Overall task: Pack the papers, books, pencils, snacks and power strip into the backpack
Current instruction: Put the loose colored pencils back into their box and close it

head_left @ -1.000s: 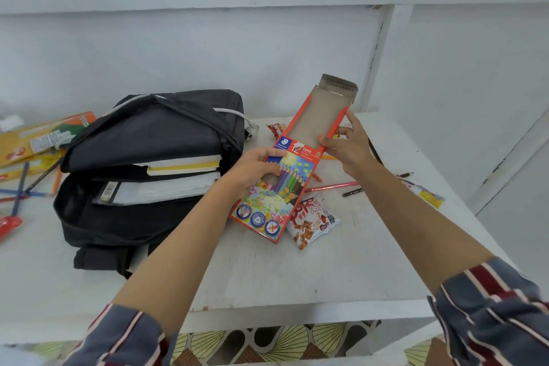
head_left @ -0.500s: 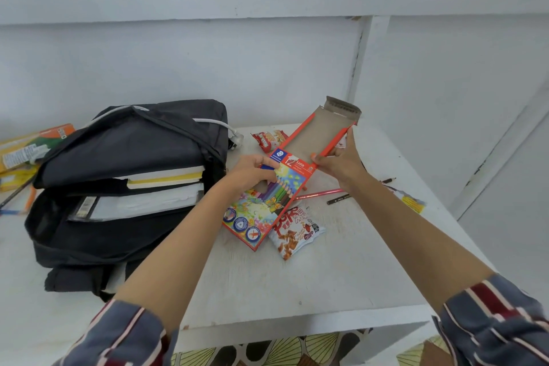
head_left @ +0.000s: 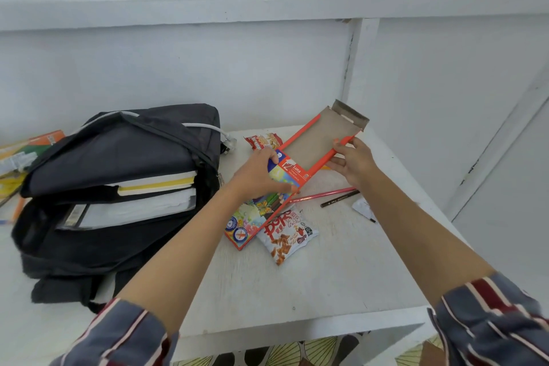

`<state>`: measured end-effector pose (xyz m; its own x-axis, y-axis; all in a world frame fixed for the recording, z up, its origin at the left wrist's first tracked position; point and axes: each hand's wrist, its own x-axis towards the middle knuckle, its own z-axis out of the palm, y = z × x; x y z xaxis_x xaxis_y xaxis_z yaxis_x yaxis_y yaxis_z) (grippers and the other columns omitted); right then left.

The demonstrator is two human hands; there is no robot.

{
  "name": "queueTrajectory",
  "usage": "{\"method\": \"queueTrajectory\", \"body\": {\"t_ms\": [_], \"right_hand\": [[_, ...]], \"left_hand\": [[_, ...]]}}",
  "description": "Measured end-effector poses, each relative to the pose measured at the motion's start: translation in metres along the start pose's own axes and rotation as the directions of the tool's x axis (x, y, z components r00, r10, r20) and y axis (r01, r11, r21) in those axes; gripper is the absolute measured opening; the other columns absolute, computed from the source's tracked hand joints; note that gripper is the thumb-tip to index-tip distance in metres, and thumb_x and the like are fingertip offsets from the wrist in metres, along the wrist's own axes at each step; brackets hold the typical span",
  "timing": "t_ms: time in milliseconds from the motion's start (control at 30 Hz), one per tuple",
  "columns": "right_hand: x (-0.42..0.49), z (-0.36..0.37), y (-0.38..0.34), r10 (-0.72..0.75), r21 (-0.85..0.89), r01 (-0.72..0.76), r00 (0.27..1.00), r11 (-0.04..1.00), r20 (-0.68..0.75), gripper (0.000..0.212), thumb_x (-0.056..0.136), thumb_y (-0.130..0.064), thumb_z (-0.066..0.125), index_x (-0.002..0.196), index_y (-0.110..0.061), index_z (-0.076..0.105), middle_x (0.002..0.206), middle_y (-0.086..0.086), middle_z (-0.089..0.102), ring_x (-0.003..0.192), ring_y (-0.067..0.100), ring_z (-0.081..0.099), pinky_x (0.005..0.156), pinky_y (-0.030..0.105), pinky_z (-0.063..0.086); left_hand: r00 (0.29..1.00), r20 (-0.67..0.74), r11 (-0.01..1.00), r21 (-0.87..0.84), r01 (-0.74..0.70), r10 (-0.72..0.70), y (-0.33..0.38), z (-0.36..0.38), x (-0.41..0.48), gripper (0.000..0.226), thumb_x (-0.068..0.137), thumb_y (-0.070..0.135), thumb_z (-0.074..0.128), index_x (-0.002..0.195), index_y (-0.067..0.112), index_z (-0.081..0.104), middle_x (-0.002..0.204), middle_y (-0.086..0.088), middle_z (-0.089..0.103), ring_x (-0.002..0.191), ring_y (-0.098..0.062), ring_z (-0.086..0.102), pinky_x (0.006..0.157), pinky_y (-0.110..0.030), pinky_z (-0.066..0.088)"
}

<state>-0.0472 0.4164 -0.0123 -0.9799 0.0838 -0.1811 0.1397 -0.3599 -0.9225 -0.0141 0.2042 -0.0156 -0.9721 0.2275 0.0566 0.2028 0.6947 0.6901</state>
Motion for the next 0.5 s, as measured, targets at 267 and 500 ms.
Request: {"method": "queueTrajectory", "body": {"t_ms": [267, 500], "right_hand": [[0.0, 0.002, -0.001, -0.006, 0.014, 0.007, 1.0, 1.0, -0.013, 0.017, 0.09, -0.004, 0.057, 0.104, -0.011, 0.051, 0.091, 0.005, 0.061, 0.076, 0.024, 0.064, 0.059, 0.027, 0.059], [-0.001, 0.001, -0.004, 0.008, 0.059, -0.006, 1.0, 0.998, -0.027, 0.021, 0.09, -0.003, 0.058, 0.108, -0.009, 0.05, 0.088, 0.008, 0.061, 0.076, 0.025, 0.064, 0.059, 0.029, 0.059]], "left_hand": [[1.0, -0.006, 0.987, 0.159, 0.016, -0.015, 0.006, 0.009, 0.004, 0.087, 0.06, 0.039, 0.083, 0.127, 0.026, 0.029, 0.119, 0.001, 0.048, 0.103, -0.019, 0.054, 0.089, -0.044, 0.05], [0.997, -0.069, 0.974, 0.225, -0.002, 0.018, 0.007, 0.013, 0.003, 0.108, 0.06, 0.046, 0.083, 0.142, 0.018, 0.018, 0.14, -0.001, 0.029, 0.122, -0.019, 0.041, 0.099, -0.043, 0.044]]}}
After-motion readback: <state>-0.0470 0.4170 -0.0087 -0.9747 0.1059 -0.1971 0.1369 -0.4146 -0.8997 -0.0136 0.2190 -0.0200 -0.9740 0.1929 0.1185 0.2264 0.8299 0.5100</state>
